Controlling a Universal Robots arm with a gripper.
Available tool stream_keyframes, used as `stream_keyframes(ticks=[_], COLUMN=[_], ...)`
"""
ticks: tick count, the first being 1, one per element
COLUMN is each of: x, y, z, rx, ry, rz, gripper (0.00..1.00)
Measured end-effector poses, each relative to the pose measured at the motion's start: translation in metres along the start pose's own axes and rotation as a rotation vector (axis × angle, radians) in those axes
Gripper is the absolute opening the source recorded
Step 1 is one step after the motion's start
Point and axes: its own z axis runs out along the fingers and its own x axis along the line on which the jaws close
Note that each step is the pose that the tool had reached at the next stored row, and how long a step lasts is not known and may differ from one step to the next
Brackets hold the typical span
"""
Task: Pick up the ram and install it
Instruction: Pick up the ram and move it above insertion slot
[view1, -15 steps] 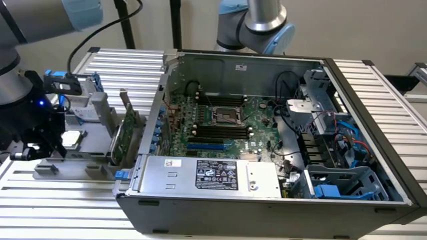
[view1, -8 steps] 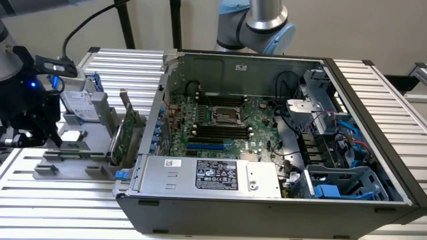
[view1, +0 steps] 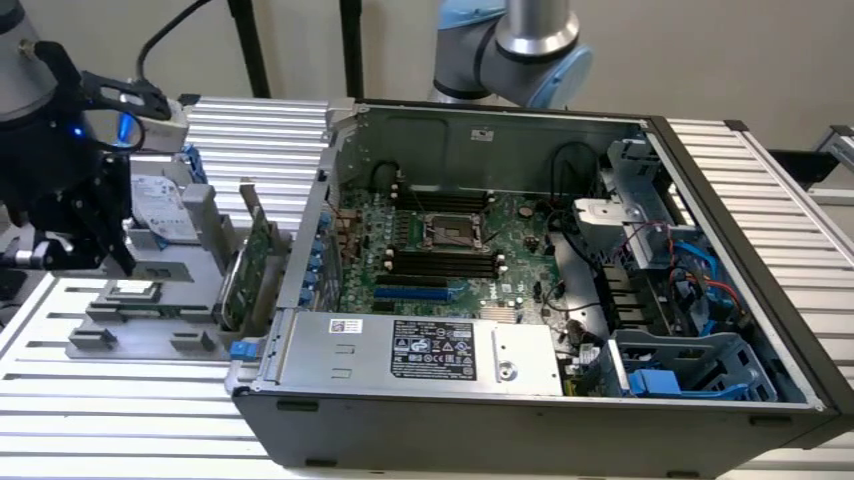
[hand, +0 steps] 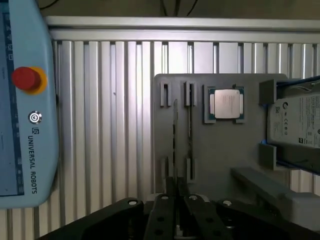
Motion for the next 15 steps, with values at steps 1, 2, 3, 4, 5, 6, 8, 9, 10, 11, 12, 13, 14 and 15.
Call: stream_keyframes(ticks=[1,2,3,4,5,6,8,9,10,11,12,13,14,15], x=[0.0,0.0,-0.001,-0.001,-0.001,-0.001,-0.002,-0.002,-0.002,-0.002,-0.002,-0.003,-0.003,-0.003], y=[-0.0043,-0.0087,-0.013,-0.0177,-0.0221,-0.0264,-0.0351,-0.0395,-0.0438,-0.0484,-0.0528,-0.0572,-0.0617,-0.066], z=[-0.0047,-0.0094,-0.0141,-0.0191,-0.0236,-0.0282,-0.0376,-0.0422,-0.0469,-0.0516,-0.0555,-0.0584,-0.0608,-0.0624], rx=[-0.0002,-0.0005,-0.0006,-0.0009,-0.0008,-0.001,-0.0016,-0.0019,-0.0023,-0.0025,-0.0026,-0.0027,-0.0028,-0.0029], ry=[0.0,0.0001,0.0001,0.0001,-0.0001,-0.0002,-0.0001,-0.0001,0.0,-0.0001,-0.0002,-0.0004,-0.0005,-0.0008], rz=[0.0,0.0,0.0,0.0,0.0,0.0,0.0,0.0,0.0,0.0,0.0,0.0,0.0,0.0], gripper=[0.0,0.0,0.0,0.0,0.0,0.0,0.0,0.0,0.0,0.0,0.0,0.0,0.0,0.0])
